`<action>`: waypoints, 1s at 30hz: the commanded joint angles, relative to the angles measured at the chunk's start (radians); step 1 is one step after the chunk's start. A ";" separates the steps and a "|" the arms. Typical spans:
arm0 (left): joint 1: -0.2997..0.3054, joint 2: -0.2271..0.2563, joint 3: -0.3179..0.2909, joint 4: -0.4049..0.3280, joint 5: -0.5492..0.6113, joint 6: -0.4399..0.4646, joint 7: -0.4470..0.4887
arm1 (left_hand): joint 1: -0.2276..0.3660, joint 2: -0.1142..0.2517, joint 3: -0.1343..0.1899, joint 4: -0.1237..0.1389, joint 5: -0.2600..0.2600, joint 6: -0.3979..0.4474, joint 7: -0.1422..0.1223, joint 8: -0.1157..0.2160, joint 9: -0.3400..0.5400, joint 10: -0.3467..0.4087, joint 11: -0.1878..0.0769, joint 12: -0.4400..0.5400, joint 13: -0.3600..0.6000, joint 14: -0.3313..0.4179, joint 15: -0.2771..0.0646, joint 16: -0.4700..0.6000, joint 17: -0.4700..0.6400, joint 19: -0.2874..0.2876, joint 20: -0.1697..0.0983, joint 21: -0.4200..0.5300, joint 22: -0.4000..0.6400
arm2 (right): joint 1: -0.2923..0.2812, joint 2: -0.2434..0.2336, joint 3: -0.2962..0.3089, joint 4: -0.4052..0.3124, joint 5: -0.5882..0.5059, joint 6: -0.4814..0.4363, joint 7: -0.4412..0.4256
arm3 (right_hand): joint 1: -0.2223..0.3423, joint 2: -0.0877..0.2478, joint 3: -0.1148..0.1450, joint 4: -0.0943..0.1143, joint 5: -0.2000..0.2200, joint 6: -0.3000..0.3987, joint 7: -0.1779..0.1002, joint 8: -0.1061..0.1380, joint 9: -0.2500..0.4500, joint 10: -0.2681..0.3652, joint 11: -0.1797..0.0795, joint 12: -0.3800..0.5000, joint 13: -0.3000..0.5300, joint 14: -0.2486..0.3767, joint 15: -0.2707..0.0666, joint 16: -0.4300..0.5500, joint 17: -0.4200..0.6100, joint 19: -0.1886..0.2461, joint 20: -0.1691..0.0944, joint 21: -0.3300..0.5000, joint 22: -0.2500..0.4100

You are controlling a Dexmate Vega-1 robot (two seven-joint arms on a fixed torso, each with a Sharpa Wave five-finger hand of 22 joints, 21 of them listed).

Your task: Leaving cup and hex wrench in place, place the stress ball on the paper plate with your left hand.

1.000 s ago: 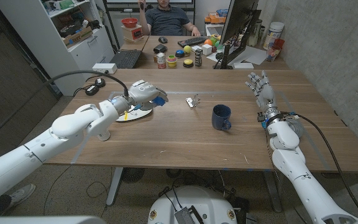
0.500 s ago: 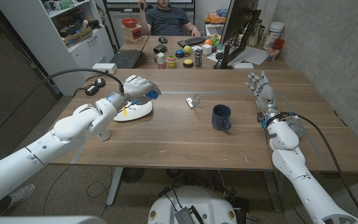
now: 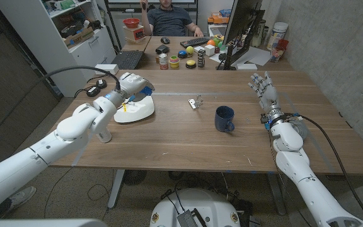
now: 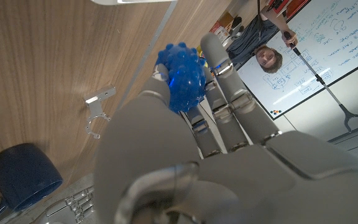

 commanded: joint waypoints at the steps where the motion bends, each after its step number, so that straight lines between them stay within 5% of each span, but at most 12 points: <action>1: -0.068 -0.013 0.035 0.058 -0.029 0.077 -0.052 | -0.012 0.013 0.030 0.028 0.004 0.119 0.103 -0.003 0.005 0.027 -0.016 -0.001 0.003 0.028 -0.133 -0.003 0.002 0.010 -0.050 0.008 0.003 | 0.002 -0.001 -0.002 0.002 -0.003 -0.001 -0.004 | 0.007 0.065 -0.002 0.000 0.009 0.009 0.001 0.005 0.004 0.008 -0.003 0.008 0.003 0.008 -0.001 0.001 0.003 0.012 -0.043 -0.006 0.006; 21: -0.187 -0.022 0.094 0.200 -0.218 0.059 -0.162 | -0.007 0.009 0.042 0.023 0.005 0.121 0.099 -0.015 0.007 0.030 -0.012 -0.014 0.002 0.032 -0.133 -0.013 0.000 0.010 -0.051 0.014 -0.001 | -0.009 -0.009 -0.006 -0.021 -0.008 -0.010 -0.007 | 0.007 0.065 -0.003 0.000 0.009 0.010 0.002 0.005 0.004 0.009 -0.004 0.007 0.003 0.009 0.000 0.001 0.003 0.014 -0.042 -0.014 0.006; 30: -0.210 -0.009 0.128 0.204 -0.249 0.058 -0.210 | -0.001 0.009 0.048 0.019 0.005 0.124 0.097 -0.018 0.008 0.032 -0.017 -0.018 0.003 0.033 -0.134 -0.016 0.000 0.009 -0.052 0.016 -0.001 | -0.019 -0.011 -0.005 -0.035 -0.008 -0.014 -0.014 | 0.007 0.065 -0.003 0.000 0.009 0.010 0.001 0.005 0.004 0.008 -0.003 0.007 0.003 0.009 0.000 0.001 0.003 0.015 -0.042 -0.016 0.006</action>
